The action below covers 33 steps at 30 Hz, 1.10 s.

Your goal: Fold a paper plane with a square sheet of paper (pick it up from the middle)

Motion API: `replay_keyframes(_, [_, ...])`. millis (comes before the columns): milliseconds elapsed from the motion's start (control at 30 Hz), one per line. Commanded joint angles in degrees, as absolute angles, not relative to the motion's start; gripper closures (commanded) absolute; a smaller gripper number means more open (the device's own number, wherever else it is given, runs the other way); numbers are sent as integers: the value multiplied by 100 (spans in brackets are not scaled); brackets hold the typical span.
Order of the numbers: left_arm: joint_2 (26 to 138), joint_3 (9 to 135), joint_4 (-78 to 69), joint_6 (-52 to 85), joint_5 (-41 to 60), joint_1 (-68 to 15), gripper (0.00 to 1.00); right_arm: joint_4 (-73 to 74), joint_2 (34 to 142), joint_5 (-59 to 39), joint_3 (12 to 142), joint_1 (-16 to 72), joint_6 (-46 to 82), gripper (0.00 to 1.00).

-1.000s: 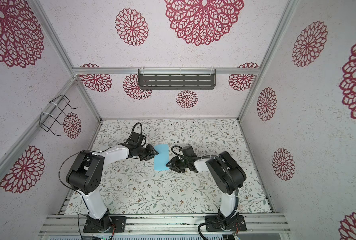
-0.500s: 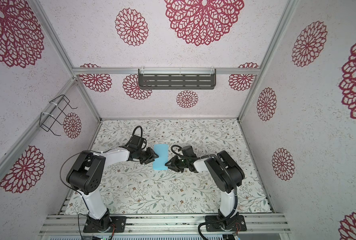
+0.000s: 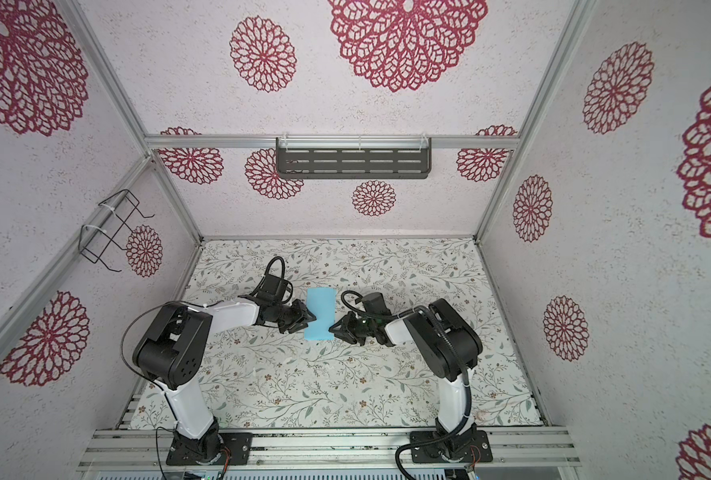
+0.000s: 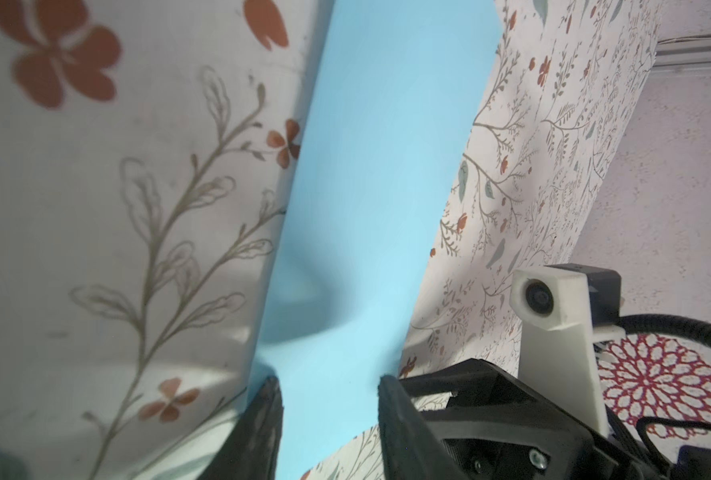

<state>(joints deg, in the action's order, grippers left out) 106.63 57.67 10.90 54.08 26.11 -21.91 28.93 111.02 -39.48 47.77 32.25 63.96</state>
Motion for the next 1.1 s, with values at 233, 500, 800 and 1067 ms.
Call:
replay_keyframes(233, [10655, 5651, 958, 5511, 2580, -2257, 59, 2999, 11277, -4103, 5146, 3248, 6402, 76])
replay_keyframes(500, [10501, 5781, 991, 5455, 2619, -2260, 59, 1191, 11164, -3690, 5506, 3252, 5326, 96])
replay_keyframes(800, [10651, 6258, 1206, 5122, 2661, -2250, 59, -430, 10999, -3270, 5813, 3195, 4187, 100])
replay_keyframes(1067, [11113, 6713, 1484, 4796, 2535, -2249, 67, -1044, 10890, -3054, 5922, 3101, 3725, 100])
